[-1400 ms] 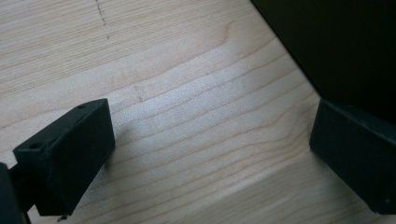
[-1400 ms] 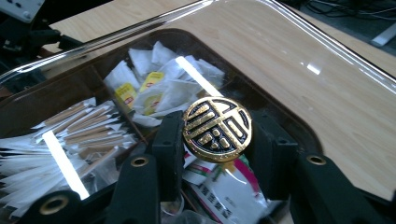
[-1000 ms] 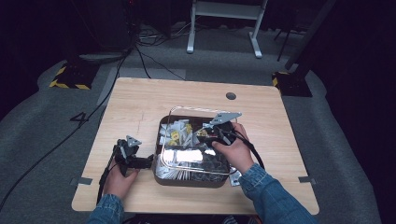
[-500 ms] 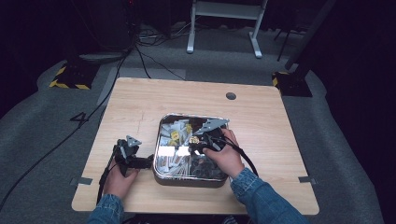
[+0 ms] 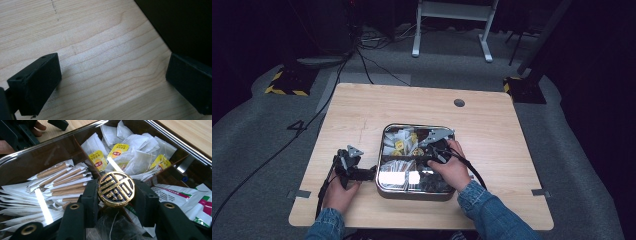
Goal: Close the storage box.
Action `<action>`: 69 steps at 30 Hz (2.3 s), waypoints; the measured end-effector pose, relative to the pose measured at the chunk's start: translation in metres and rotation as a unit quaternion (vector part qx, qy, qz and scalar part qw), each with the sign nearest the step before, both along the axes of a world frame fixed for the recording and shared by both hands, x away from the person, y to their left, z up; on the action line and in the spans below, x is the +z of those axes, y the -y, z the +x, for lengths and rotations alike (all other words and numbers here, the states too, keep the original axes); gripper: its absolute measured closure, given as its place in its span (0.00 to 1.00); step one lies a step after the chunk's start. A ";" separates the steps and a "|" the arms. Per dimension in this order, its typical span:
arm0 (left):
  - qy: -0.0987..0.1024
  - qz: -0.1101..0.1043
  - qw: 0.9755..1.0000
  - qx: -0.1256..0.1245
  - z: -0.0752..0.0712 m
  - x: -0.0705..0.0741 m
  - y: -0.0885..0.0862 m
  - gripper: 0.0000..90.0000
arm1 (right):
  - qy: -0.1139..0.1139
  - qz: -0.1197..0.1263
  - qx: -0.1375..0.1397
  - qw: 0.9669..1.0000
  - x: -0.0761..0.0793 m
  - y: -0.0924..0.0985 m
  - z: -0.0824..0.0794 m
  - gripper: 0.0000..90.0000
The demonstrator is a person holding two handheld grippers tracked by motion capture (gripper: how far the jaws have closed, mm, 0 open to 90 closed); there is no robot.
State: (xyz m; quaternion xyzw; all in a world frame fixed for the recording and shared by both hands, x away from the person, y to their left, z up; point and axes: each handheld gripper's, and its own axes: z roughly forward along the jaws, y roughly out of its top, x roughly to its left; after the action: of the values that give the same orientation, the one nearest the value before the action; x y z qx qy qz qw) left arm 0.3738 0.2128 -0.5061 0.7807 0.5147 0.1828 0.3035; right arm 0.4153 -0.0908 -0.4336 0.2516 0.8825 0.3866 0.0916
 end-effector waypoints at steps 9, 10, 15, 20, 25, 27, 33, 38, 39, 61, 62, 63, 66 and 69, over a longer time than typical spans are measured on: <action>0.000 0.000 1.000 0.000 0.000 0.000 0.000 0.00 | 0.003 -0.001 0.006 1.000 -0.003 0.000 0.003 0.65; 0.000 0.000 1.000 0.000 0.000 0.000 0.000 0.00 | 0.004 -0.001 0.007 1.000 -0.003 0.000 0.002 0.65; 0.000 0.000 1.000 0.000 0.000 0.000 0.000 0.00 | 0.004 0.000 0.004 1.000 -0.003 0.000 0.001 0.65; 0.000 0.000 1.000 0.000 0.000 0.000 0.000 0.00 | 0.005 0.004 0.003 1.000 -0.003 0.000 0.001 0.63; 0.000 0.000 1.000 0.000 0.000 0.000 0.000 0.00 | 0.009 0.020 -0.010 1.000 0.000 0.003 0.002 0.53; 0.000 0.000 1.000 0.000 0.000 0.000 0.000 0.00 | 0.010 0.020 -0.013 1.000 0.001 0.004 0.002 0.50; 0.000 0.000 1.000 0.000 0.000 0.000 0.000 0.00 | 0.016 0.029 -0.021 0.999 0.008 0.011 0.000 0.46; 0.000 0.000 1.000 0.000 0.000 0.000 0.000 0.00 | 0.022 0.037 -0.030 0.999 0.020 0.022 -0.002 0.46; 0.000 0.000 1.000 0.000 0.001 0.000 0.000 0.00 | 0.023 0.040 -0.033 0.998 0.022 0.025 -0.002 0.46; 0.000 0.001 1.000 0.003 -0.002 0.000 -0.001 0.00 | 0.044 0.074 -0.101 0.991 0.041 0.100 -0.015 0.43; 0.000 0.001 1.000 0.003 -0.002 0.000 -0.001 0.00 | 0.041 0.079 -0.106 0.990 0.041 0.105 -0.016 0.42; 0.000 0.001 1.000 0.003 -0.002 0.000 -0.001 0.00 | 0.039 0.083 -0.110 0.990 0.041 0.109 -0.016 0.42; 0.000 0.001 1.000 0.003 -0.002 0.000 -0.001 0.00 | 0.037 0.094 -0.121 0.987 0.040 0.123 -0.019 0.42; 0.000 0.001 1.000 0.003 -0.002 0.000 -0.001 0.00 | 0.036 0.106 -0.136 0.984 0.038 0.136 -0.023 0.42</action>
State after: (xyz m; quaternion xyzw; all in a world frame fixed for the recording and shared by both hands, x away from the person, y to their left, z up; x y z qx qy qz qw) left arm 0.3722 0.2136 -0.5060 0.7797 0.5166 0.1839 0.3023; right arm 0.3927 -0.2267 -0.3956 0.3639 0.7900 0.4708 0.1475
